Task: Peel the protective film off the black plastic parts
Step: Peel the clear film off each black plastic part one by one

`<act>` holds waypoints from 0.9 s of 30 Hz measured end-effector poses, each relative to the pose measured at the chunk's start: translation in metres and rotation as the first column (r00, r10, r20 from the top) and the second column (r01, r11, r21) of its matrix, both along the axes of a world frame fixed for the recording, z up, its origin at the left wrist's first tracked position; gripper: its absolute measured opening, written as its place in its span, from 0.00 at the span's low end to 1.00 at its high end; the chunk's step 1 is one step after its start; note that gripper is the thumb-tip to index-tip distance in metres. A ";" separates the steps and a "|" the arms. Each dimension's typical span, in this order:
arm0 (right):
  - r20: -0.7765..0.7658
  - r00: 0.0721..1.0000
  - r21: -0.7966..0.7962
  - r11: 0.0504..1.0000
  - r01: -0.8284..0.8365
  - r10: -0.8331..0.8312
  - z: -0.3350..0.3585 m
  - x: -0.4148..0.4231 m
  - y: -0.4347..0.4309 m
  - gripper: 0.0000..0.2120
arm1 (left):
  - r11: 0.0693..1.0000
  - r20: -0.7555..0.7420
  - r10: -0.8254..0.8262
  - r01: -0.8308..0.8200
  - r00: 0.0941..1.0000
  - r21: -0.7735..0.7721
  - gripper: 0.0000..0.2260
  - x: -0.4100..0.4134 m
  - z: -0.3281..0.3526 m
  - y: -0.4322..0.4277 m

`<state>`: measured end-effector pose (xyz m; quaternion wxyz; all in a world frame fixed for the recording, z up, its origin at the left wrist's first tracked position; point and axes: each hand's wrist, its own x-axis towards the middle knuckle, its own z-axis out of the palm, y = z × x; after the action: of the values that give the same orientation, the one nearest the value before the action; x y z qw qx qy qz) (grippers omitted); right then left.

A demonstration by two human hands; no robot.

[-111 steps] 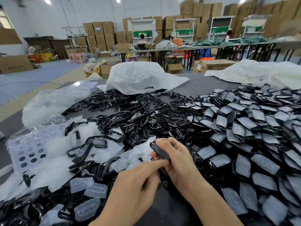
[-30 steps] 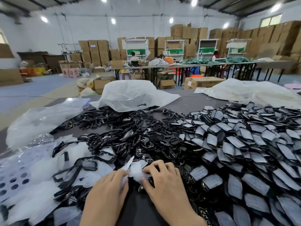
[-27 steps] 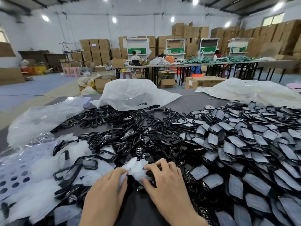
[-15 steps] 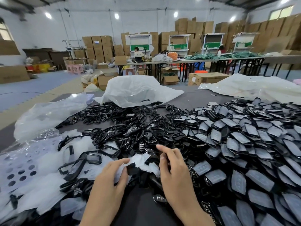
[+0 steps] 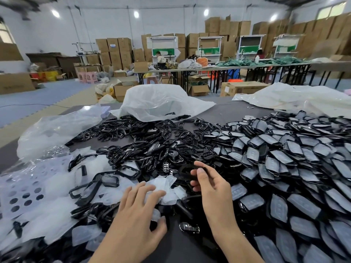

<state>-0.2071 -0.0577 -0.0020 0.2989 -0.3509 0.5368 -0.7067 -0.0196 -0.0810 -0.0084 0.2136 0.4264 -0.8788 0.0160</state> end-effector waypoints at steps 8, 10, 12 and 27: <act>-0.007 1.000 -0.012 1.000 0.000 0.000 -0.001 0.002 -0.001 0.10 | 0.992 0.034 -0.009 0.014 0.999 -0.129 0.06 0.005 -0.003 -0.011; -0.012 1.000 -0.015 1.000 -0.008 0.008 -0.001 0.003 0.000 0.10 | 0.991 0.030 0.003 0.001 1.000 -0.136 0.12 0.004 -0.003 -0.011; -0.006 1.000 -0.017 1.000 -0.015 0.014 0.000 0.003 0.000 0.10 | 0.990 -0.012 0.010 -0.011 1.000 -0.143 0.14 0.003 0.000 -0.010; 0.121 0.981 -0.016 0.989 -0.150 0.151 0.001 0.007 -0.003 0.14 | 0.958 -0.741 0.209 0.019 0.638 0.286 0.06 -0.008 0.018 0.001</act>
<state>-0.1999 -0.0608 -0.0009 0.3825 -0.3477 0.4869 -0.7041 -0.0273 -0.0800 0.0094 0.5035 0.4636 -0.6760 -0.2730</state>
